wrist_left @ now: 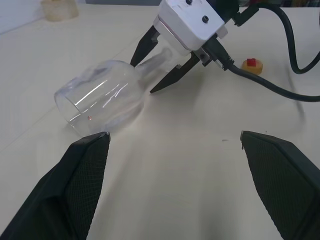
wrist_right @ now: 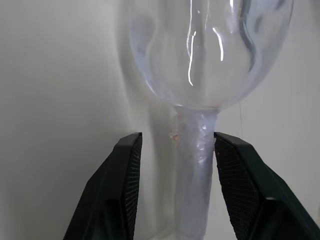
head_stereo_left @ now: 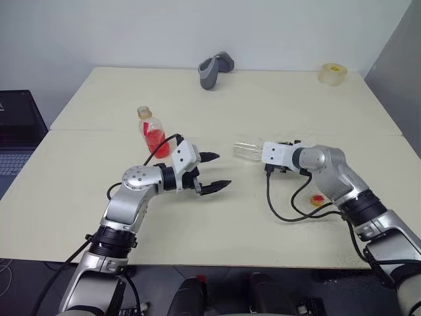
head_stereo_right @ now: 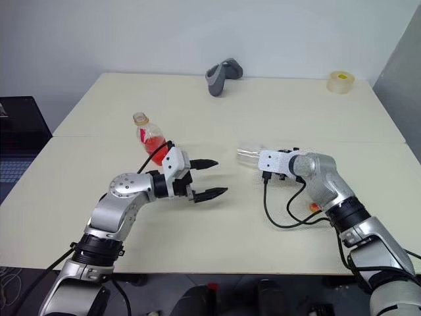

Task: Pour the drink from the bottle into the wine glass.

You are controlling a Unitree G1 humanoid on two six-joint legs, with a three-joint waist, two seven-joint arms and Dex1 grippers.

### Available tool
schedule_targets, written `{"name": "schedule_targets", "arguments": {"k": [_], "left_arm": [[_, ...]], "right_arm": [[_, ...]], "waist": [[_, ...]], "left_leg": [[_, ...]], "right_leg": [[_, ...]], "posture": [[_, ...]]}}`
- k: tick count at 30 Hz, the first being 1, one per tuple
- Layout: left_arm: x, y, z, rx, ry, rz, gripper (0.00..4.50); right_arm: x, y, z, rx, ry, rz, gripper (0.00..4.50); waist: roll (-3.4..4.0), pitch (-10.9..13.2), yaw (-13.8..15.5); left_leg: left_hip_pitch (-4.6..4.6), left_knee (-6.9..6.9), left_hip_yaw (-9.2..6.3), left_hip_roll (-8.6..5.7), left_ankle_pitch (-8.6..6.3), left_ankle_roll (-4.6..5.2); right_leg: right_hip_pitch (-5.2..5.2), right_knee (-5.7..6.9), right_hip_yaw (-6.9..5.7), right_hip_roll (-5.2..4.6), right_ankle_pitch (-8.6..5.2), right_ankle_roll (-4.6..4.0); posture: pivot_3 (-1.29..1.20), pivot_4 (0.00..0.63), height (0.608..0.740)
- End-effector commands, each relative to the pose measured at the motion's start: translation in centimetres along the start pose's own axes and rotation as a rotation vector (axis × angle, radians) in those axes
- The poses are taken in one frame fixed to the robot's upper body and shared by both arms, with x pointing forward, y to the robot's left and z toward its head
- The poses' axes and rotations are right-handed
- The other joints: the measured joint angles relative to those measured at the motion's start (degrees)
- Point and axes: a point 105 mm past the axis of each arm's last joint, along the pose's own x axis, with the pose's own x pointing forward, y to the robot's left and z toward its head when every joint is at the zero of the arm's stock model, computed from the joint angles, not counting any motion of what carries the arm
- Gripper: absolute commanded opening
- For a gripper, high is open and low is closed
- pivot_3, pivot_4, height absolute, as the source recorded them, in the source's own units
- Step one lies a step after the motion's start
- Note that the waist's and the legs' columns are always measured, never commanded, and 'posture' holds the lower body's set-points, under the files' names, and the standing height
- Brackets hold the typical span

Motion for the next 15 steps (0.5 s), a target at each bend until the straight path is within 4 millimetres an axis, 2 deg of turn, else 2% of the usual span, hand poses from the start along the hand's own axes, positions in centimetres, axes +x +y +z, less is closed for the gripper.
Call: {"name": "schedule_targets", "arguments": {"k": [1,10,15], "left_arm": [[0.2,-0.1,0.8,0.033,-0.03,0.0,4.5],[0.9,0.0,1.1,0.03,-0.045,-0.002,4.5],[1.3,0.0,1.2,0.031,-0.052,-0.005,4.5]], "right_arm": [[-1.1,-1.1,0.2,-0.191,0.045,-0.174,2.4],[-0.6,0.5,0.4,-0.312,0.145,-0.365,2.4],[0.0,0.2,-0.1,-0.291,0.179,-0.442,2.4]], "waist": [[0.0,0.0,0.04],[-0.01,-0.01,-0.09],[-0.02,-0.01,-0.1]], "left_leg": [[0.0,0.0,-0.01,0.0,0.0,0.0],[0.04,0.0,0.03,0.01,0.08,-0.14],[0.06,0.0,0.05,0.01,0.13,-0.23]], "right_leg": [[0.0,0.01,0.0,0.0,0.0,0.0],[-0.01,0.09,0.02,0.05,0.0,0.0],[-0.01,0.09,0.03,0.05,0.0,0.0]], "posture": [[0.0,0.15,0.74],[0.0,0.15,0.74],[0.0,0.15,0.74]]}}
